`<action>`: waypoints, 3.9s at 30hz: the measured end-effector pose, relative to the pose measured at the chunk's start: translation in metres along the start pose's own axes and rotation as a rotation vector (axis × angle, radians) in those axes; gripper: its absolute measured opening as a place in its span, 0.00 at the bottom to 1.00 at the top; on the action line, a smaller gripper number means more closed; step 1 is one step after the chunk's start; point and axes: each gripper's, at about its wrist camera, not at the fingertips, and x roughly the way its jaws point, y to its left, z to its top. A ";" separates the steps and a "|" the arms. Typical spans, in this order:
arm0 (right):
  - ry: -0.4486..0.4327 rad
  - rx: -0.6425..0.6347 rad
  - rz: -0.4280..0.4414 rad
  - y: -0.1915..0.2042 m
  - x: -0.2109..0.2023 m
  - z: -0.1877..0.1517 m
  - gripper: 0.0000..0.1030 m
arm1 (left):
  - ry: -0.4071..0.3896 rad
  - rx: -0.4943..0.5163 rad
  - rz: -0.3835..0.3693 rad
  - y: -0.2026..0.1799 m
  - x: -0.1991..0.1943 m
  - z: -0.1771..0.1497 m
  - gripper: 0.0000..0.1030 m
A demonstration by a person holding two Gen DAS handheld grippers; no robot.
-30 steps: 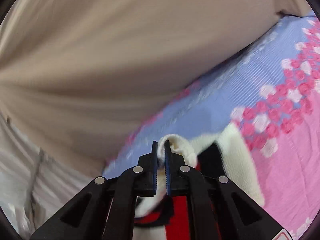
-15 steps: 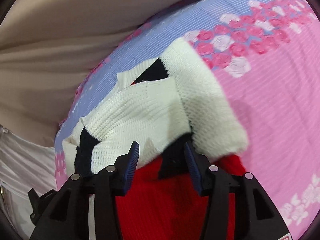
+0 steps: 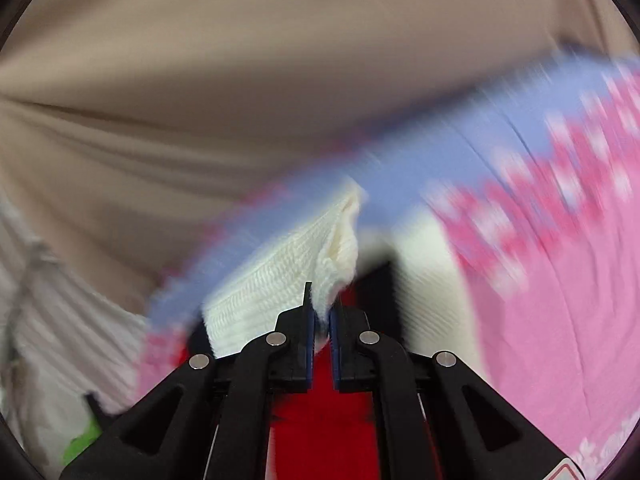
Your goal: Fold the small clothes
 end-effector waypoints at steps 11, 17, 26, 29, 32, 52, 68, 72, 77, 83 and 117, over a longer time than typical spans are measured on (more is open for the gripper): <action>-0.039 -0.008 -0.069 -0.016 -0.042 -0.040 0.06 | 0.052 0.061 -0.036 0.001 -0.021 -0.004 0.21; -0.082 -0.214 -0.197 0.008 -0.056 -0.052 0.30 | -0.052 0.152 -0.118 -0.027 -0.073 0.023 0.50; -0.076 -0.144 -0.187 0.004 -0.030 -0.019 0.52 | 0.179 0.251 -0.070 -0.098 0.050 0.077 0.42; -0.050 -0.167 -0.191 0.009 -0.013 -0.013 0.51 | 0.159 0.300 -0.003 -0.107 0.070 0.073 0.15; -0.028 -0.156 -0.148 0.013 -0.011 -0.007 0.14 | 0.120 0.277 0.001 -0.103 0.066 0.082 0.09; -0.127 -0.165 -0.121 0.025 -0.065 -0.015 0.36 | -0.017 0.343 -0.005 -0.059 -0.031 0.059 0.28; -0.003 -0.091 -0.139 -0.006 -0.033 -0.040 0.00 | 0.073 0.339 0.109 -0.017 0.000 0.012 0.21; -0.059 -0.145 -0.088 -0.006 -0.105 -0.071 0.12 | 0.072 0.339 0.069 0.010 -0.045 -0.002 0.23; 0.051 -0.221 -0.109 -0.037 -0.169 -0.157 0.34 | 0.137 0.426 0.072 0.062 -0.098 -0.046 0.45; 0.241 -0.213 -0.142 -0.087 -0.193 -0.258 0.44 | 0.224 0.487 0.151 0.128 -0.139 -0.111 0.59; 0.358 -0.406 0.062 -0.116 -0.287 -0.302 0.06 | 0.443 0.716 0.021 0.136 -0.278 -0.191 0.07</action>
